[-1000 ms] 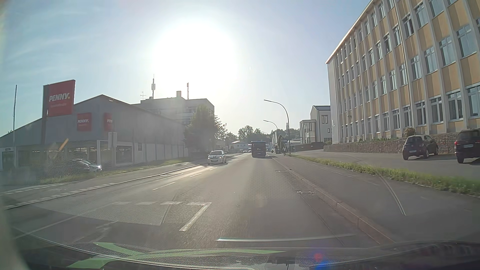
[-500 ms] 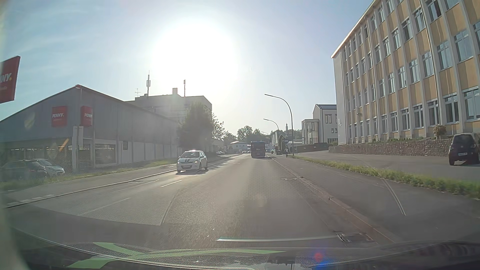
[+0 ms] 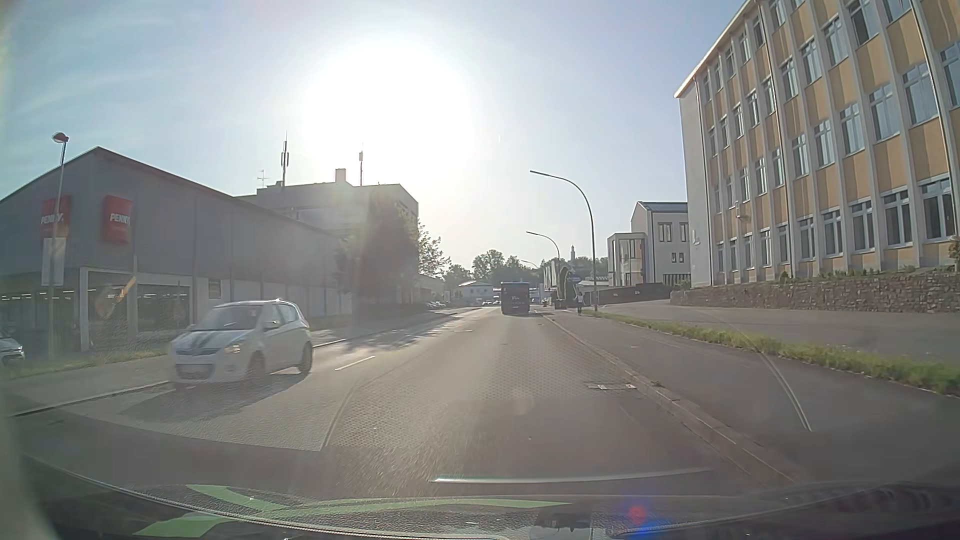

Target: Follow the waypoints while adhering to traffic rules and regulations

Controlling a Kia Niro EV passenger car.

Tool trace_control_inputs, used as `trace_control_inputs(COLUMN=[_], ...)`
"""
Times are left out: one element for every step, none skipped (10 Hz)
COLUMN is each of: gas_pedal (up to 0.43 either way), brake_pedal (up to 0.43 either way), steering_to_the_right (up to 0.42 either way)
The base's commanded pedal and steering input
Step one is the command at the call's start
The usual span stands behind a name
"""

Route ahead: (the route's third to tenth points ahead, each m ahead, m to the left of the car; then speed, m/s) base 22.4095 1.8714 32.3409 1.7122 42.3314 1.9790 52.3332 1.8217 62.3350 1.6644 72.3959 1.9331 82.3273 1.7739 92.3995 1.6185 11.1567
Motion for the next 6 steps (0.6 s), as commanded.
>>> trace_control_inputs(gas_pedal=[0.028,0.02,0.02,0.02,0.028,0.028], brake_pedal=[0.0,0.0,0.0,0.0,0.0,0.0], steering_to_the_right=[-0.001,-0.001,-0.001,-0.001,-0.001,-0.001])
